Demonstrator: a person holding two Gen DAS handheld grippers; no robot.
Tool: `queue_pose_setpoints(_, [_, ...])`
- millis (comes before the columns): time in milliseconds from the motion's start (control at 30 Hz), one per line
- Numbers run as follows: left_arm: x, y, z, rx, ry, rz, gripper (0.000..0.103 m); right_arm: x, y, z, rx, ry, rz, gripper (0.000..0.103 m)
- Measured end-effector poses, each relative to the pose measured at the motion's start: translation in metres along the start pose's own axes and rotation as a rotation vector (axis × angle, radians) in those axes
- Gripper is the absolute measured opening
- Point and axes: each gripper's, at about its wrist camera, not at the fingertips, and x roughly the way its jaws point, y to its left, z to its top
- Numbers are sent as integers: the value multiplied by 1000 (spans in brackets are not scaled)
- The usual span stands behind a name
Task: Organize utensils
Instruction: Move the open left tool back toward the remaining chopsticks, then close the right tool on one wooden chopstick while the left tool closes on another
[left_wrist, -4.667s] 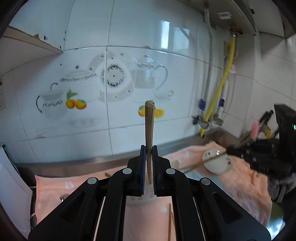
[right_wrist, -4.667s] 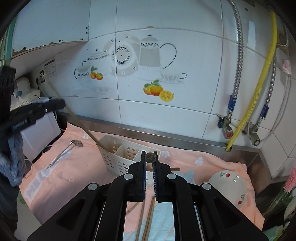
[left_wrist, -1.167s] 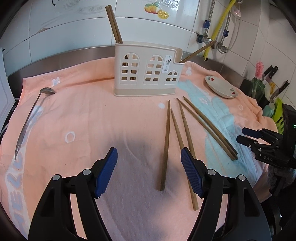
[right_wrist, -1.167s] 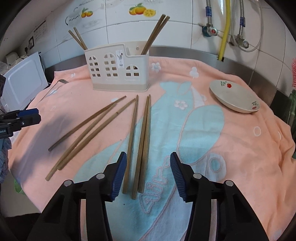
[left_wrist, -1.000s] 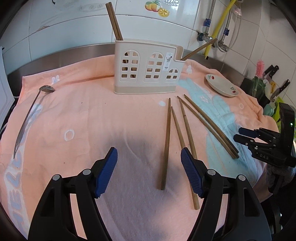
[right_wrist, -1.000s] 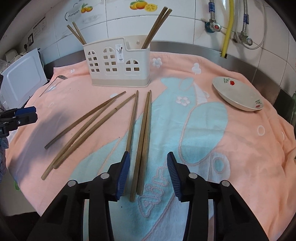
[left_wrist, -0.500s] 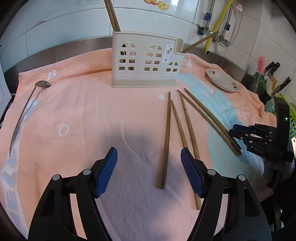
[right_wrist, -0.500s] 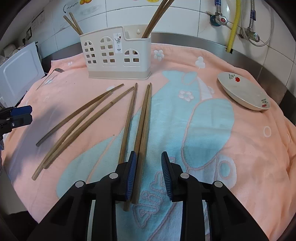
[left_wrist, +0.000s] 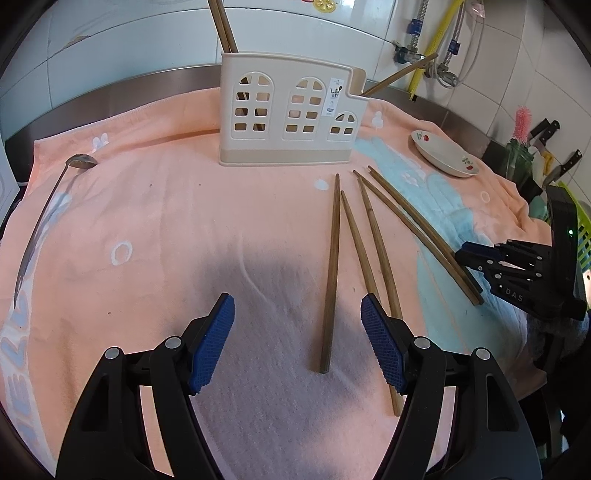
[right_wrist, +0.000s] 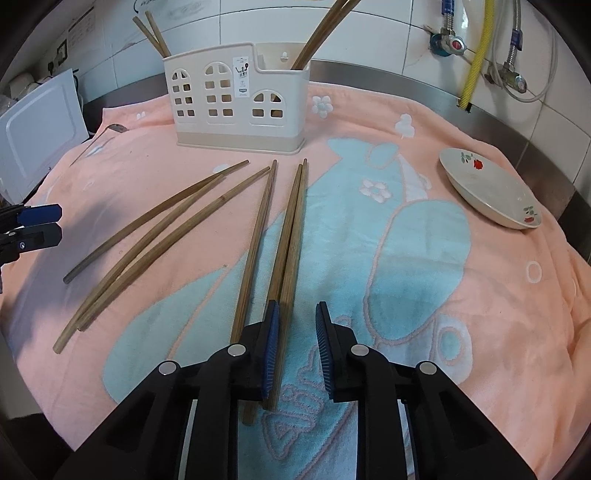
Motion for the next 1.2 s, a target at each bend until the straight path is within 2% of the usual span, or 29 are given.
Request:
queue_pose_setpoints(333, [4, -3, -1, 4, 10, -5, 71, 8, 6, -1, -39, 20, -10, 18])
queue_pose_setpoints(467, [5, -4, -1, 4, 12, -5, 71, 6, 6, -3, -36, 2, -17, 17])
queue_pose_setpoints(633, [10, -9, -1, 28, 18, -8, 69, 3, 5, -6, -26, -2, -36, 7])
queue_pose_setpoints(767, [16, -14, 2, 42, 25, -23, 56, 1, 0, -10, -7, -3, -39, 6])
queue_pose_setpoints(833, [19, -19, 3, 55, 28, -31, 54, 0, -1, -12, 2, -3, -38, 6])
queue_pose_setpoints(900, [23, -23, 3, 66, 35, -43, 42, -1, -3, -13, 9, -4, -37, 6])
queue_pose_setpoints(1100, [41, -28, 5, 86, 67, -55, 23, -1, -4, -14, 25, -7, -30, 6])
queue_pose_setpoints(1200, [50, -26, 5, 76, 82, -50, 21, -1, -5, -14, 33, -10, -25, 7])
